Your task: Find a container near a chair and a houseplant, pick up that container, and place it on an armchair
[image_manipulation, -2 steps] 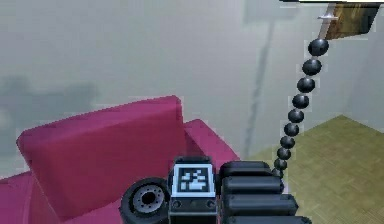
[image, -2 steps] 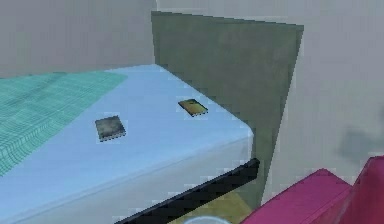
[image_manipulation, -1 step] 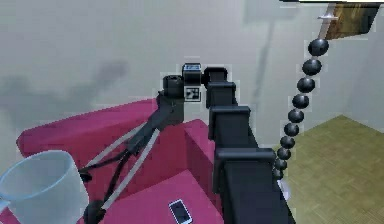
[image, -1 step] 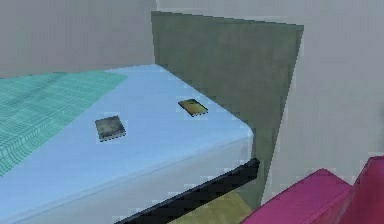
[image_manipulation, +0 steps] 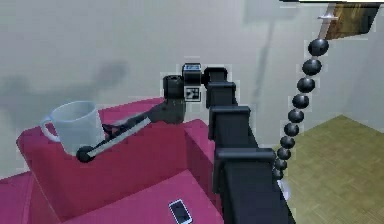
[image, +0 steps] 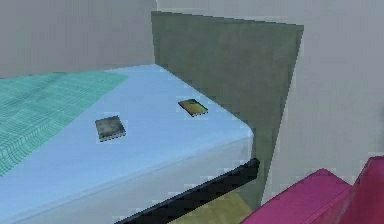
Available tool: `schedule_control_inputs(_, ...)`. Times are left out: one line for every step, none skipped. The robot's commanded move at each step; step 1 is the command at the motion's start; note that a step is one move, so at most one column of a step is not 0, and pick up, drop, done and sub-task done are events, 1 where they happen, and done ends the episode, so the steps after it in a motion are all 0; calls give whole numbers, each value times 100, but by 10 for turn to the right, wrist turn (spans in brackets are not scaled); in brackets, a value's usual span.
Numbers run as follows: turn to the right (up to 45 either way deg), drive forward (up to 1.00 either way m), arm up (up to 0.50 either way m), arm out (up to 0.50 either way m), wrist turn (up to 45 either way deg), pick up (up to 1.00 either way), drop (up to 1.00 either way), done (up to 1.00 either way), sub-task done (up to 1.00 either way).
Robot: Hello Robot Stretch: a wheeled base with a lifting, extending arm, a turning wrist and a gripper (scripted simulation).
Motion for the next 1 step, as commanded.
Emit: schedule_control_inputs(0, 0, 0, 0, 450, 0, 0, 0, 0)
